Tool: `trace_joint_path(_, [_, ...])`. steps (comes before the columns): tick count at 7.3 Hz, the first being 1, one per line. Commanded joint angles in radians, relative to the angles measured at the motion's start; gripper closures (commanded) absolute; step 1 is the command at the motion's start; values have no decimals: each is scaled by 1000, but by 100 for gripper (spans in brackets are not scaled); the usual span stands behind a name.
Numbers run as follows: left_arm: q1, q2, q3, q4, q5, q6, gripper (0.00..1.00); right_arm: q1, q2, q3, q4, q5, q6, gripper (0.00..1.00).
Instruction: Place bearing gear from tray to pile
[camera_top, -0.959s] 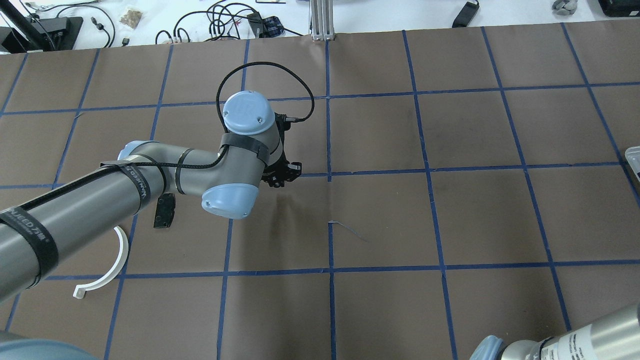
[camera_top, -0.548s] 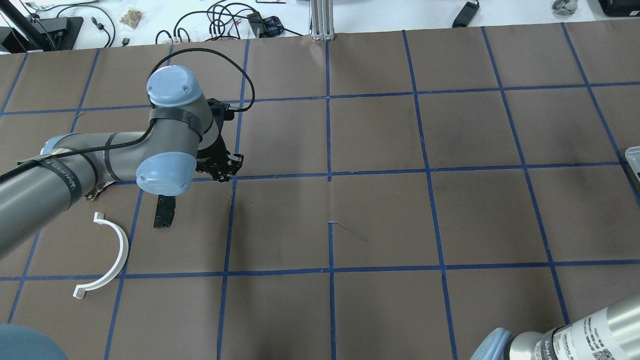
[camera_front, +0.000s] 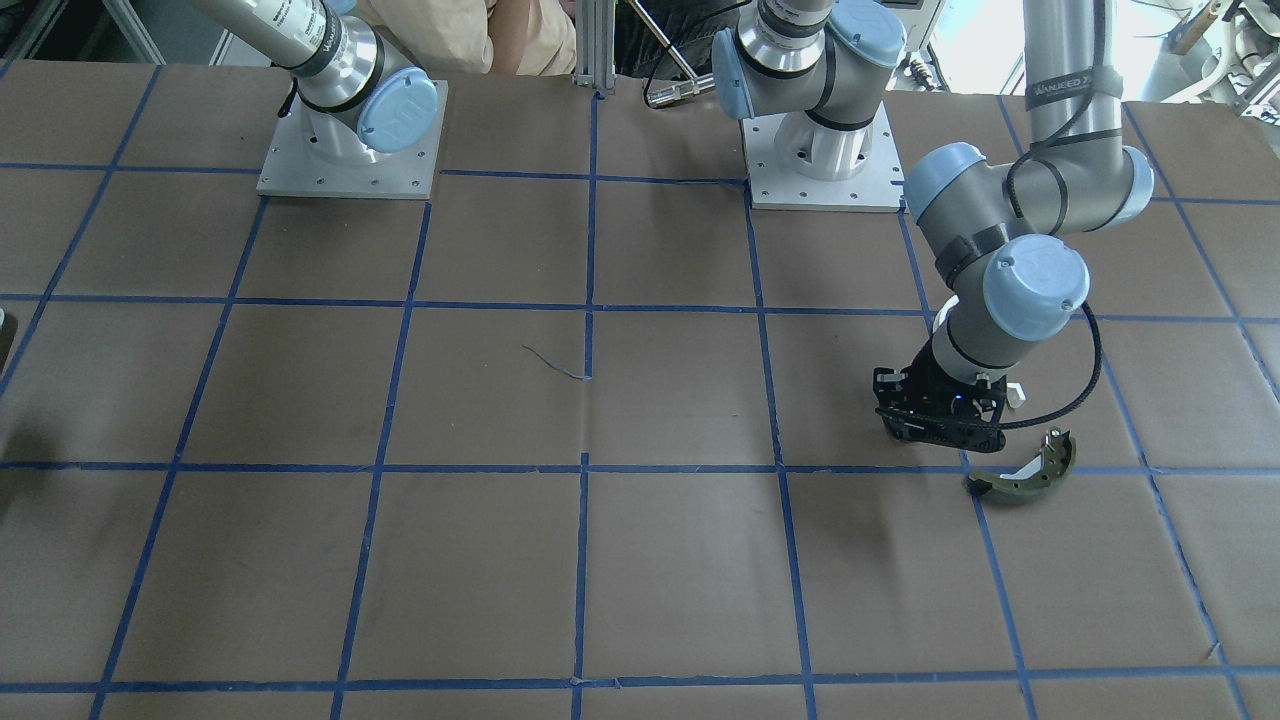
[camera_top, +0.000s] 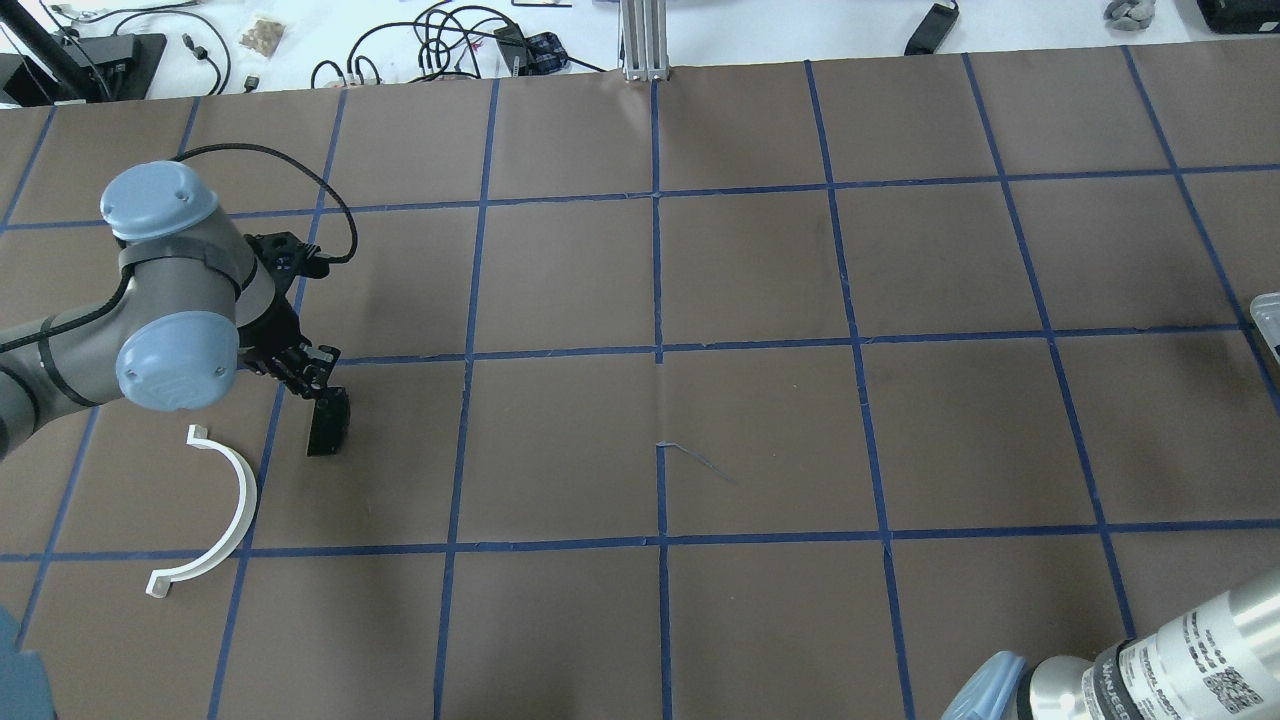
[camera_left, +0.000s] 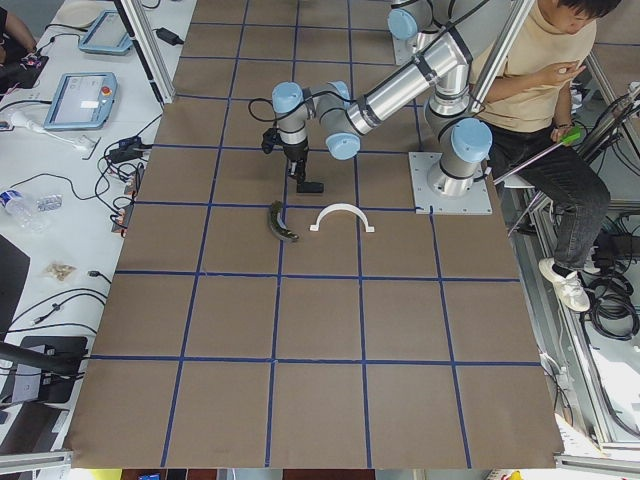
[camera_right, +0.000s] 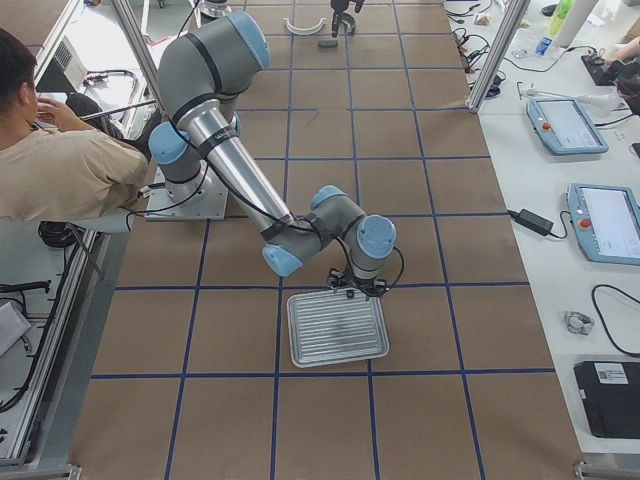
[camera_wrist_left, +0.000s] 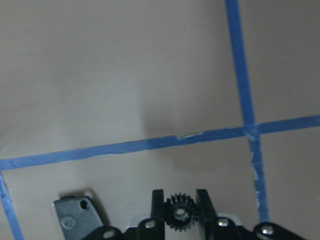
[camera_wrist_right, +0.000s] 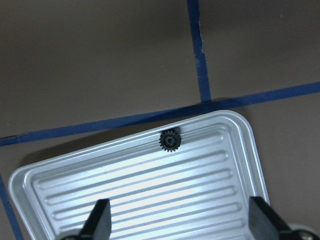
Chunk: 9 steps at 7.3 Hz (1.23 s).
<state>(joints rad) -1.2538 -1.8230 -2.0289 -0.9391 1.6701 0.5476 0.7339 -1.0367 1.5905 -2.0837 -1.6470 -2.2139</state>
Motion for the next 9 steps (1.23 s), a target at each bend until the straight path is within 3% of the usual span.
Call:
trace_joint_path(1, [63,4,-54,35,6,92,100,-1,18,5,-28,0,-46,20])
trace_joint_path(2, [74,4,-91,37,7,92,100,-1,21,5,-41,1,-44,28])
trace_joint_path(4, [86,-10,-114,69,10,94,100,-1,21,6,-41,1,-49,27])
trace_joint_path(5, [86,-1,-113,72,14,98,82,5,20,11,-41,1,-50,27])
trace_joint_path(6, [83,20,-97,74,11,95,1,7,21,13,-41,1,-65,27])
trace_joint_path(9, [67,74,-53,27,8,86,0,7,39,20,-55,1,-70,27])
